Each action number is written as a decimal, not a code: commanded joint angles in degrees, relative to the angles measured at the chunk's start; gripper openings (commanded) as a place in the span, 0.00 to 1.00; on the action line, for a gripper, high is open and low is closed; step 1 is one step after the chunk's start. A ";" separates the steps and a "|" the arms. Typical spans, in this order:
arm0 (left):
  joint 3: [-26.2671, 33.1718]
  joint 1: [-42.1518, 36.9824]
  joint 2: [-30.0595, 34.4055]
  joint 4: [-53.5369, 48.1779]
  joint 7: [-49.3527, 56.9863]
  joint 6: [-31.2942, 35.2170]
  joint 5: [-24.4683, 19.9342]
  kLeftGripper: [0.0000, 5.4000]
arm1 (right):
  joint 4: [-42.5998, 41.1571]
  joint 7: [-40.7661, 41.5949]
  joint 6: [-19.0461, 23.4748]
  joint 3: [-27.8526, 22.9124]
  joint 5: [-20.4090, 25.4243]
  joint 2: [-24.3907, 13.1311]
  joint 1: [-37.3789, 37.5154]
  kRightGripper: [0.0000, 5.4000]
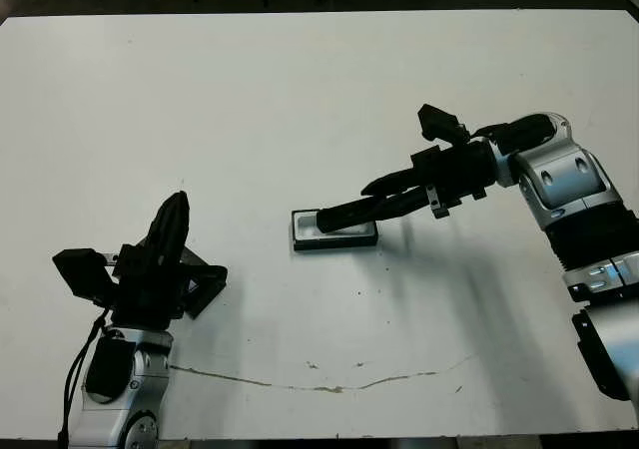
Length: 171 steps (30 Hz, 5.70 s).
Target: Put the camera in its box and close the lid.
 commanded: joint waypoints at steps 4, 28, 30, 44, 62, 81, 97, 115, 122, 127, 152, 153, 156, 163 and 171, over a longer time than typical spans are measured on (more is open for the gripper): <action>0.15 0.76 0.32 0.38 0.32 0.90 0.18 0.00 | 2.68 3.20 -0.90 0.59 -0.30 -0.23 -1.43 0.09; -0.29 0.97 0.09 0.36 0.21 0.22 0.80 0.00 | 3.29 0.12 -1.49 3.62 -4.47 2.98 -1.63 0.09; -0.19 0.93 0.03 0.52 0.02 0.14 0.44 0.00 | 3.32 0.24 -1.89 3.89 -4.70 3.28 -1.63 0.09; -0.28 1.14 0.14 0.62 0.23 -0.20 0.84 0.00 | 1.52 -1.80 0.34 5.64 -5.69 6.00 -0.86 0.09; -0.18 1.54 0.03 0.52 0.35 0.25 0.02 0.00 | -0.10 -1.51 -2.72 5.61 -6.23 5.16 -0.25 0.16; -0.20 1.43 0.32 0.38 0.70 0.77 0.23 0.00 | -4.99 0.33 -9.21 -1.95 -1.67 -1.48 0.29 0.76; 1.90 2.63 2.11 -1.53 -1.37 -0.96 -0.50 0.00 | -45.96 -45.49 8.62 -22.34 4.16 3.69 27.80 0.84; 35.17 19.39 34.73 -14.92 -22.96 22.76 -15.44 0.00 | -56.97 -49.04 4.91 -21.34 5.64 -1.34 40.32 0.23; 37.90 17.61 46.68 -9.34 -31.61 31.33 -17.32 0.00 | -56.58 -49.73 4.39 -20.89 5.20 -1.92 40.05 0.00; 38.70 15.65 47.74 -9.78 -32.95 35.13 -20.80 0.00 | -56.26 -49.82 5.03 -21.01 5.62 -2.61 39.56 0.00; 8.84 -5.88 58.82 5.28 -44.71 39.39 -10.69 0.00 | -56.49 -50.09 6.03 -21.08 6.19 -4.40 37.65 0.00; 8.06 -6.38 58.94 5.50 -45.08 38.99 -9.94 0.00 | -56.41 -50.04 5.92 -21.13 6.28 -4.40 37.63 0.00; 5.56 -8.00 59.27 6.12 -45.59 38.47 -7.63 0.00 | -56.43 -50.05 6.39 -21.33 6.54 -4.67 37.68 0.00; 4.05 -10.26 58.82 7.25 -45.64 41.98 -7.73 0.00 | -56.72 -50.30 6.82 -21.29 6.66 -5.19 37.77 0.00; 5.24 -10.82 59.93 8.80 -47.43 41.08 -7.12 0.00 | -56.89 -50.51 6.72 -20.96 6.38 -5.36 37.83 0.00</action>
